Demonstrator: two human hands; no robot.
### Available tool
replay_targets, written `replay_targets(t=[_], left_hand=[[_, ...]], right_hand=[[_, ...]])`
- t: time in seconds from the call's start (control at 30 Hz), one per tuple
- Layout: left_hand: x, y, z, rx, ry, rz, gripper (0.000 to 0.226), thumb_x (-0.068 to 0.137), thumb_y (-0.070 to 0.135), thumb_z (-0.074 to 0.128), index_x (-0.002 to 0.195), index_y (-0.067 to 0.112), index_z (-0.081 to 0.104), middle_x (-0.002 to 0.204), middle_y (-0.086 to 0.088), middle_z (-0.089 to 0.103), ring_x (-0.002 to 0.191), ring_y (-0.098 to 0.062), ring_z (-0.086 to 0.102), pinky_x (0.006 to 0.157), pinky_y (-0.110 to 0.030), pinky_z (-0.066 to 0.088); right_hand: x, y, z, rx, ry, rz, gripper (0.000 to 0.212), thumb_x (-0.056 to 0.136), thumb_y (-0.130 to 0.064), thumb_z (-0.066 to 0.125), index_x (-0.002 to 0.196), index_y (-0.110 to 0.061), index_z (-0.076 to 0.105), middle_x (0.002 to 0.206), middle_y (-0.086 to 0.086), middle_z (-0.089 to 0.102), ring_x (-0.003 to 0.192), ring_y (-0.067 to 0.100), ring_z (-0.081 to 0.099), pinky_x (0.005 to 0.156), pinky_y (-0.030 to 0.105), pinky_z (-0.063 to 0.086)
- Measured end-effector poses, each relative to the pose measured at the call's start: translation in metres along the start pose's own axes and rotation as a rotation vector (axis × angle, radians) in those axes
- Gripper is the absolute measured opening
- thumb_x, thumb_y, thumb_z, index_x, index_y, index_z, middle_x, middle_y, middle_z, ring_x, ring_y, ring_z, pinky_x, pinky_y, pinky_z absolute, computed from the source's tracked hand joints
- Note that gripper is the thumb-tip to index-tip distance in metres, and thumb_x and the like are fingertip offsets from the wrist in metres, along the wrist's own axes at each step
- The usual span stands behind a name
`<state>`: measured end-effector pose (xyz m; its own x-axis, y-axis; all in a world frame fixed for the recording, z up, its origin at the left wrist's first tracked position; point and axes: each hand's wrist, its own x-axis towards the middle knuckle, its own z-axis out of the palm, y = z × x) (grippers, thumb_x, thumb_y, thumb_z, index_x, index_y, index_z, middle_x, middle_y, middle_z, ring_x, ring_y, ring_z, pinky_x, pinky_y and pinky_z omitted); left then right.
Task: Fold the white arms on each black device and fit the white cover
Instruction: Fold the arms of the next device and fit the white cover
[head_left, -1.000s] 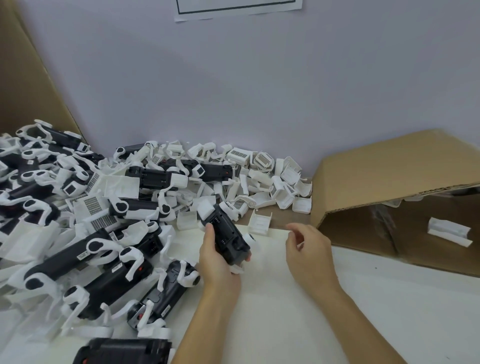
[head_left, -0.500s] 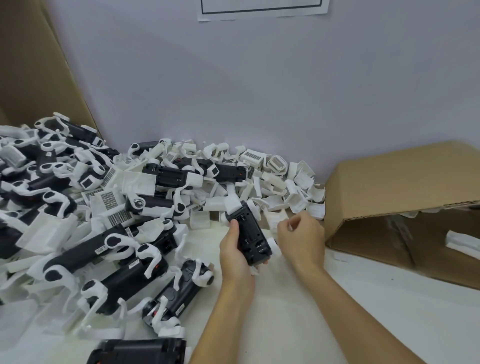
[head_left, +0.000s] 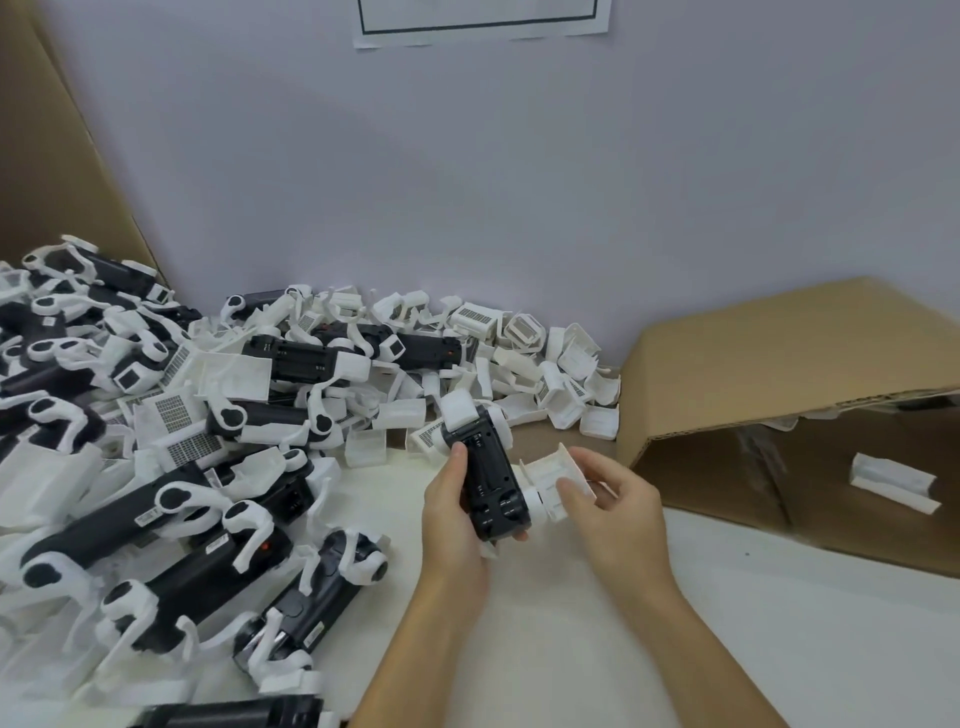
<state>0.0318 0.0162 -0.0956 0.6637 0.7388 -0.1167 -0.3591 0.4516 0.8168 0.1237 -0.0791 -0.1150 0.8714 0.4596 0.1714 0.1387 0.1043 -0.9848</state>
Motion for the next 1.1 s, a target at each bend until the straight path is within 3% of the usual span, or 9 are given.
replay_targets(t=[0.13,0.23,0.33,0.6,0.7,0.8,0.87,0.97,1.1], left_hand=[[0.002,-0.004,0.004,0.061,-0.048,0.023,0.047,0.1,0.039,0.044,0.074,0.024,0.08,0.068,-0.006,0.07,0.052,-0.023,0.062,0.041,-0.029,0.047],[0.006,-0.008,0.003,0.079,-0.044,0.032,0.043,0.099,0.039,0.047,0.082,0.015,0.078,0.071,-0.01,0.069,0.052,-0.025,0.063,0.04,-0.029,0.047],[0.007,-0.009,0.005,0.126,-0.054,0.036,0.05,0.087,0.046,0.053,0.105,0.002,0.067,0.079,-0.018,0.067,0.055,-0.028,0.062,0.042,-0.03,0.047],[0.008,-0.009,0.002,0.16,-0.112,0.063,0.059,0.079,0.05,0.056,0.114,0.005,0.067,0.095,-0.022,0.074,0.071,-0.031,0.07,0.052,-0.032,0.054],[0.009,-0.005,0.001,0.217,-0.102,0.124,0.049,0.082,0.045,0.059,0.116,0.011,0.069,0.108,-0.019,0.074,0.097,-0.032,0.072,0.08,-0.043,0.06],[0.01,-0.001,0.002,0.25,-0.055,0.182,0.05,0.083,0.049,0.058,0.12,0.017,0.068,0.114,-0.009,0.074,0.11,-0.03,0.069,0.1,-0.053,0.051],[0.011,-0.001,0.001,0.272,-0.038,0.22,0.042,0.089,0.049,0.055,0.121,0.023,0.067,0.112,0.0,0.075,0.111,-0.023,0.068,0.099,-0.045,0.051],[0.012,-0.004,-0.001,0.309,-0.052,0.246,0.021,0.101,0.037,0.05,0.114,0.033,0.065,0.106,0.009,0.075,0.098,-0.006,0.071,0.079,-0.02,0.052],[0.012,-0.005,-0.004,0.331,-0.093,0.253,0.019,0.101,0.03,0.053,0.113,0.028,0.067,0.107,0.007,0.075,0.101,-0.006,0.07,0.078,-0.017,0.053]], right_hand=[[-0.001,0.0,0.004,0.29,-0.143,0.095,0.032,0.09,0.005,0.058,0.11,-0.015,0.073,0.104,0.008,0.076,0.093,0.022,0.07,0.079,0.031,0.054],[0.002,-0.005,0.005,0.576,-0.239,0.129,0.029,0.089,-0.016,0.054,0.111,-0.007,0.071,0.104,0.015,0.072,0.091,0.024,0.066,0.071,0.032,0.053],[0.005,-0.006,0.004,0.553,-0.237,0.144,0.031,0.098,-0.022,0.046,0.106,-0.012,0.074,0.1,0.014,0.073,0.083,0.024,0.067,0.058,0.033,0.053],[0.012,-0.007,-0.008,0.594,-0.155,0.203,0.039,0.093,0.006,0.046,0.128,-0.004,0.061,0.123,0.012,0.069,0.107,0.028,0.069,0.081,0.031,0.053],[0.011,-0.005,-0.008,0.474,-0.137,0.157,0.041,0.093,0.005,0.055,0.13,-0.014,0.06,0.112,-0.006,0.075,0.104,0.009,0.07,0.079,0.019,0.053],[0.009,-0.002,-0.007,0.252,-0.116,0.087,0.046,0.091,0.0,0.065,0.131,-0.02,0.062,0.118,-0.005,0.072,0.109,0.002,0.066,0.091,0.022,0.05],[0.007,0.0,-0.005,0.11,-0.048,-0.021,0.049,0.088,-0.002,0.07,0.13,-0.025,0.062,0.115,-0.009,0.071,0.109,0.002,0.064,0.089,0.02,0.051],[0.002,0.0,0.003,-0.095,0.103,-0.256,0.052,0.085,-0.002,0.072,0.127,-0.029,0.059,0.113,-0.01,0.065,0.106,0.003,0.061,0.085,0.013,0.047],[-0.006,-0.001,0.014,-0.189,0.146,-0.483,0.051,0.08,-0.014,0.068,0.126,-0.03,0.054,0.115,-0.008,0.057,0.106,0.006,0.057,0.085,0.007,0.042]])
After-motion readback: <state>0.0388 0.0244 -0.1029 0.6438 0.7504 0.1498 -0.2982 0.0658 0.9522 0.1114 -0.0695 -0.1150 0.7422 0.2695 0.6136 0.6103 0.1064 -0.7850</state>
